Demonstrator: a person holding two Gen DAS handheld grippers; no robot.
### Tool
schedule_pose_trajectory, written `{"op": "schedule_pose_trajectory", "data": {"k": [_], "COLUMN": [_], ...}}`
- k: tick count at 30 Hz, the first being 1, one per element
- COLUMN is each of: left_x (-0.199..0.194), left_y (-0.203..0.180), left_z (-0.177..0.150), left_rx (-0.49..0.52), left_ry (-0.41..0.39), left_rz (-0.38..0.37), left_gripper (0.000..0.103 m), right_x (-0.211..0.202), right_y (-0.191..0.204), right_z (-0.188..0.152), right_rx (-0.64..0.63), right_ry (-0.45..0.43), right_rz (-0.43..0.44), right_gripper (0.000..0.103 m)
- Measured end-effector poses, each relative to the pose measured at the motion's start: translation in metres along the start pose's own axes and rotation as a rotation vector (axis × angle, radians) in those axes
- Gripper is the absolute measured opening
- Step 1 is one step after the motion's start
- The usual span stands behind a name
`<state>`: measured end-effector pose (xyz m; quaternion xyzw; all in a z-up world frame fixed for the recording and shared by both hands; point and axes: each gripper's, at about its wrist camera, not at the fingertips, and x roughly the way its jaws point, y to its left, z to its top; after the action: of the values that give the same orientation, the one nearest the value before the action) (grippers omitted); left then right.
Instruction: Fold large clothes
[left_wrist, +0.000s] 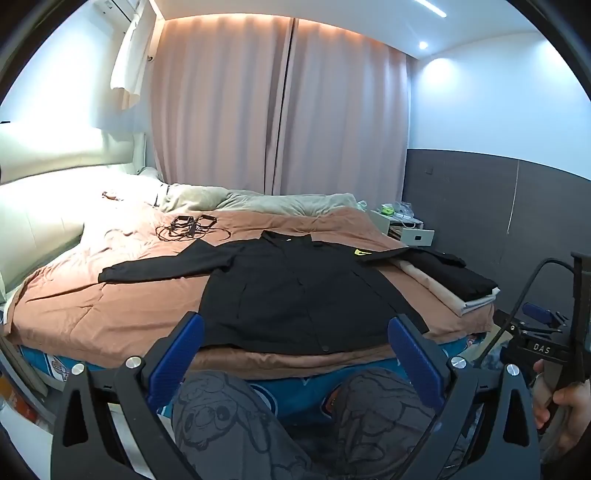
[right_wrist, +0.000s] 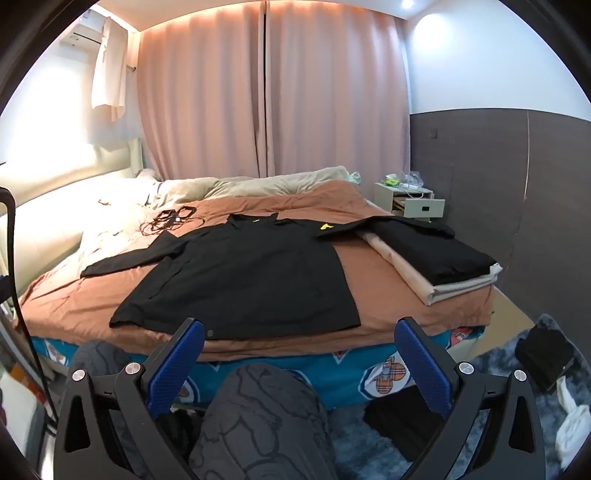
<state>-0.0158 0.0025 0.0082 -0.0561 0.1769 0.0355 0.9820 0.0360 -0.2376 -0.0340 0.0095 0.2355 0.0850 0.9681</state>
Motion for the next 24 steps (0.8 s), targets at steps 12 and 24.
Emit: {"op": "schedule_pose_trajectory", "data": {"k": [12,24], "left_x": [-0.003,-0.005], "left_y": [-0.003,-0.001], "left_z": [-0.001,-0.004], "left_rx": [0.019,0.022], "left_ry": [-0.024,-0.028], "left_rz": [-0.004,0.003], "left_gripper": [0.102,0.102], "right_x": [0.003,0.006], "right_y": [0.009,0.012], "right_z": [-0.004,-0.005], "right_rx": [-0.018,-0.015], "right_ry": [0.006,0.014], "right_rz": [-0.018,-0.034], "right_gripper": [0.103,0.103]}}
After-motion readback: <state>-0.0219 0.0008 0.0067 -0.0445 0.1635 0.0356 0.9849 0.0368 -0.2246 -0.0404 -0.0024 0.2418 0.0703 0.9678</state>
